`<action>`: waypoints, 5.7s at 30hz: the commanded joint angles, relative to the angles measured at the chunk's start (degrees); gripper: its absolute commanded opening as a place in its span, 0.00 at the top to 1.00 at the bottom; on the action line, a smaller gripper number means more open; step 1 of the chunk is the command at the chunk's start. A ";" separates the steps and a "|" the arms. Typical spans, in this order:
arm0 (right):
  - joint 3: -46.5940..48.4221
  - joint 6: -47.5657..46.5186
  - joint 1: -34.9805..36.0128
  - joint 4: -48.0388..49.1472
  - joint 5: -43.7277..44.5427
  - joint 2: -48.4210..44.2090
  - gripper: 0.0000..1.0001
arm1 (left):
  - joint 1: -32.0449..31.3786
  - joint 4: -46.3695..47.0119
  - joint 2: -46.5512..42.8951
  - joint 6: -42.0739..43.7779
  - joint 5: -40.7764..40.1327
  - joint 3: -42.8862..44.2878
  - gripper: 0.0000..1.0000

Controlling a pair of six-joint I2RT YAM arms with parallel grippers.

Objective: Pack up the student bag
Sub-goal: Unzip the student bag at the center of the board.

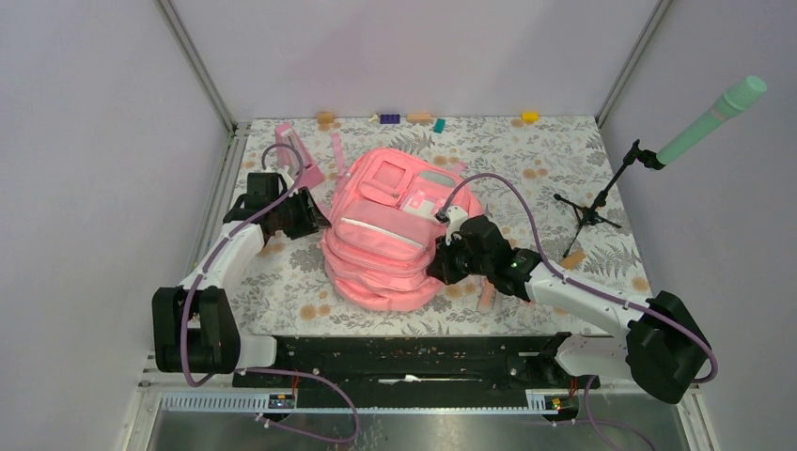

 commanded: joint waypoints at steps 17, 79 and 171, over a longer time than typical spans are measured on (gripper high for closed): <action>2.21 -0.95 0.02 -0.78 -2.56 -1.63 1.00 | 0.08 8.29 3.33 -3.91 15.56 -1.33 0.99; 40.86 3.16 12.17 -5.13 -0.94 30.15 1.00 | -1.11 14.66 -6.20 -8.48 18.22 -4.14 1.00; -0.67 0.47 -9.79 -8.29 3.84 -22.16 0.29 | -52.63 3.33 -9.01 38.84 -38.54 -1.21 0.92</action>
